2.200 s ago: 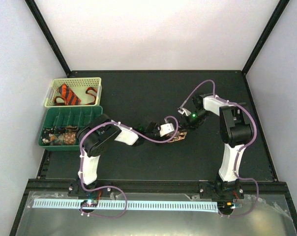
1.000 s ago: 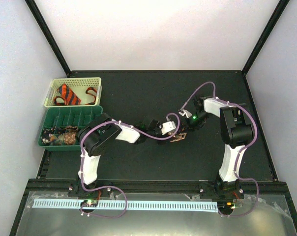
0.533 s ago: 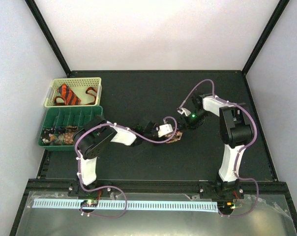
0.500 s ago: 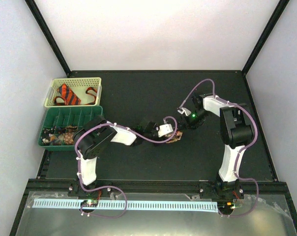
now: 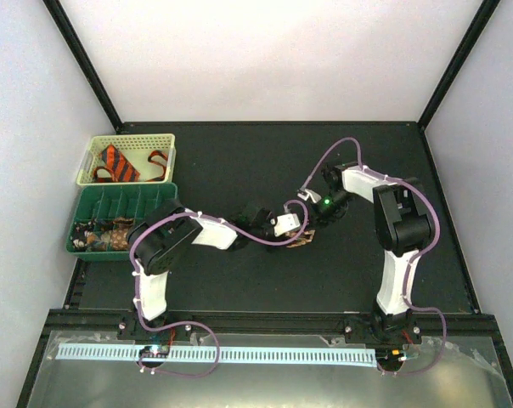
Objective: Roll the ties
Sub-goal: Roll the tie at the center of the board.
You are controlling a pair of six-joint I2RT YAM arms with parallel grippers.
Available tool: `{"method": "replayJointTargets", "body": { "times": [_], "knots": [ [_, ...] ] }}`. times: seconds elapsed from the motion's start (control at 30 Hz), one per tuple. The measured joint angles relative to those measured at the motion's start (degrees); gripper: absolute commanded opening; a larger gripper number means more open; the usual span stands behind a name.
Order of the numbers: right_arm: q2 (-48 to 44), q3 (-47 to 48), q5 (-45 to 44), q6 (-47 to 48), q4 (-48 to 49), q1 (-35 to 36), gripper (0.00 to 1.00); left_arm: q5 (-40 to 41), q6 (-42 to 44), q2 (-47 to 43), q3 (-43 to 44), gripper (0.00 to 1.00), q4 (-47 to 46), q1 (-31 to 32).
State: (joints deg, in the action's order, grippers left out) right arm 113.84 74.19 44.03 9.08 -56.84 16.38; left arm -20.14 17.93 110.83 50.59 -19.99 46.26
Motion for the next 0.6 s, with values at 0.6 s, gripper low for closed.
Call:
{"method": "replayJointTargets", "body": {
  "times": [0.6],
  "knots": [
    [0.35,-0.7,-2.16,1.38,0.31,-2.25,0.21,-3.41,-4.04,3.87,4.72,0.43,-0.57,0.0]
  ]
}}
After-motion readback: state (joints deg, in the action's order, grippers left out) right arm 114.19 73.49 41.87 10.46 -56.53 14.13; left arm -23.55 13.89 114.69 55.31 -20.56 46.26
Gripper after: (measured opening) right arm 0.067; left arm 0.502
